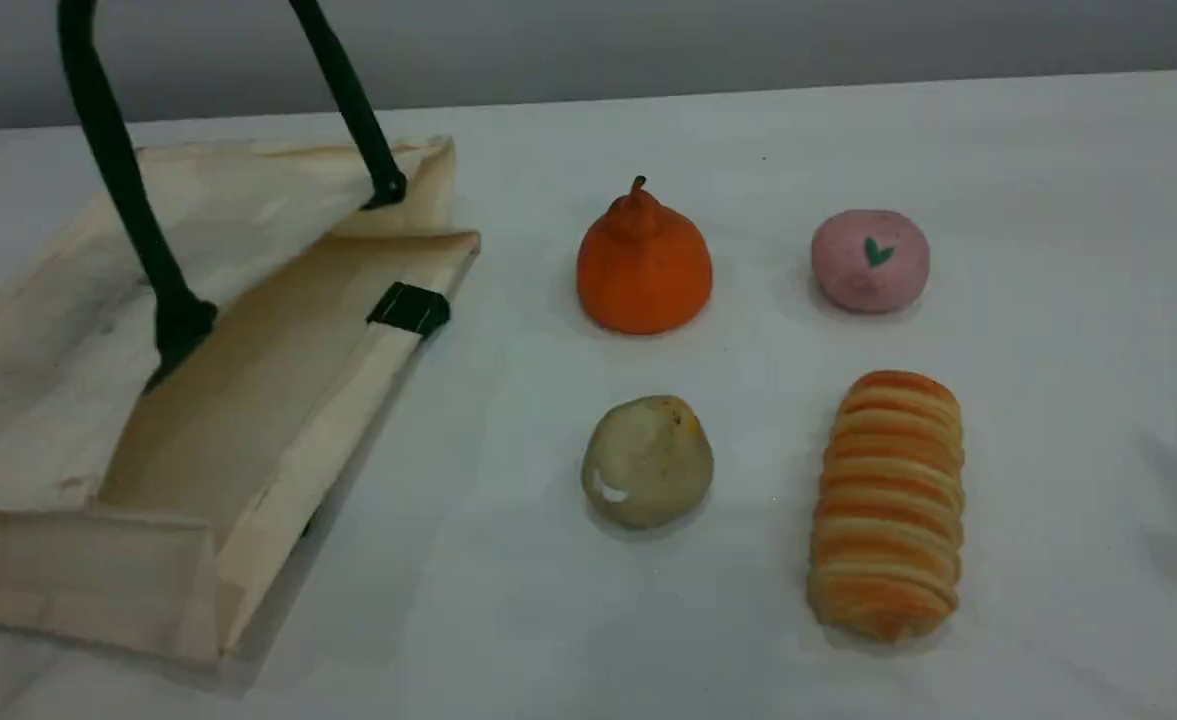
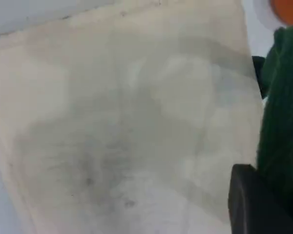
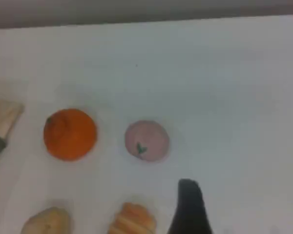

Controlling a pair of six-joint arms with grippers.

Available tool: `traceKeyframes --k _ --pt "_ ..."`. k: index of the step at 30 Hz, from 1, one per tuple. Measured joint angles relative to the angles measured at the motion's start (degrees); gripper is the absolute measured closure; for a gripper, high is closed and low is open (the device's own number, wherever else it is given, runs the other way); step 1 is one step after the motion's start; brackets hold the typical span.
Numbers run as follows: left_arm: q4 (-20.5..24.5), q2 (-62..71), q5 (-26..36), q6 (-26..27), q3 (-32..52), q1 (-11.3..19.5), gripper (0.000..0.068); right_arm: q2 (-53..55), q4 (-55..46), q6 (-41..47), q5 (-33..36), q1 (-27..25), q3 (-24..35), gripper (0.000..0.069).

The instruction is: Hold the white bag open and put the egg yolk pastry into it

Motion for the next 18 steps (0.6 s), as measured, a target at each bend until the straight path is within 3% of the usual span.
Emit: traceKeyframes --k 10,18 --pt "-7.6 -8.5 -0.1 5.0 0.0 0.0 0.0593 6.9 5.3 -4.8 -1.1 0.0 0.0 0.0221" --pt "-8.5 -11.5 -0.2 5.0 0.1 0.0 0.0593 14.1 6.1 -5.3 -3.4 0.0 0.0 0.0221"
